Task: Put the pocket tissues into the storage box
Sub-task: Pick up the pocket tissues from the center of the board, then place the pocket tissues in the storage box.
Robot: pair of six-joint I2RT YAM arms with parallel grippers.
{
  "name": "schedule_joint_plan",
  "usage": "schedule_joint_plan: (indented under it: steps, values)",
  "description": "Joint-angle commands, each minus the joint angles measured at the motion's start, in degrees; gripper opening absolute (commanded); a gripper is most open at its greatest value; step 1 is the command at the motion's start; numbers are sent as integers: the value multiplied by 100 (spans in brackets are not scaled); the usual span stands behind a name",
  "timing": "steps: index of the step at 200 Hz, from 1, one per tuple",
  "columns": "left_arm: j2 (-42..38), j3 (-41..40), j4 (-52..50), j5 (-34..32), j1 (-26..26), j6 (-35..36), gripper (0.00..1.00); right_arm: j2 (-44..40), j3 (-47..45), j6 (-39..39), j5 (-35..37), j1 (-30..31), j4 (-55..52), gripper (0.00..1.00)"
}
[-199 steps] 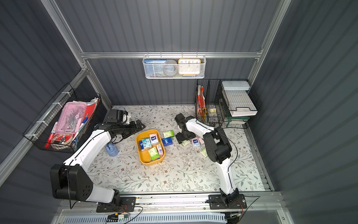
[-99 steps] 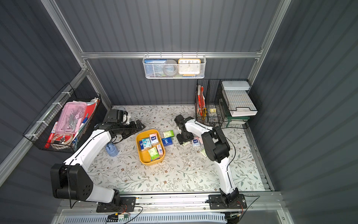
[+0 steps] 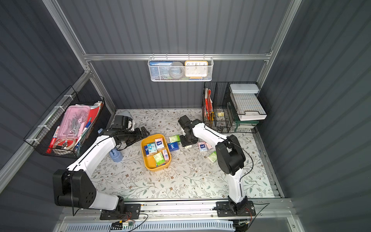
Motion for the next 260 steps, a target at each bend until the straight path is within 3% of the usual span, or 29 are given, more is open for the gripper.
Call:
schedule_joint_plan:
  steps: [1,75,122,183,260]
  values:
    - [-92,-89,60,-88,14,-15,99,-259,-65,554,-50,322,-54,50]
    - [-440,-423,-21,45,672,-13,99,-558,75,1478,-496,1464,820,50]
    - [-587,-437,-170,-10,769,83,99,83,581,1592,-631,1956,1218,50]
    - [-762,-403,-274,61,787,117,99,852,1179,1633,-682,2241,1381,51]
    - [-706,-350,-258,165,792,93,99,1041,1318,1566,-610,2309,1208,57]
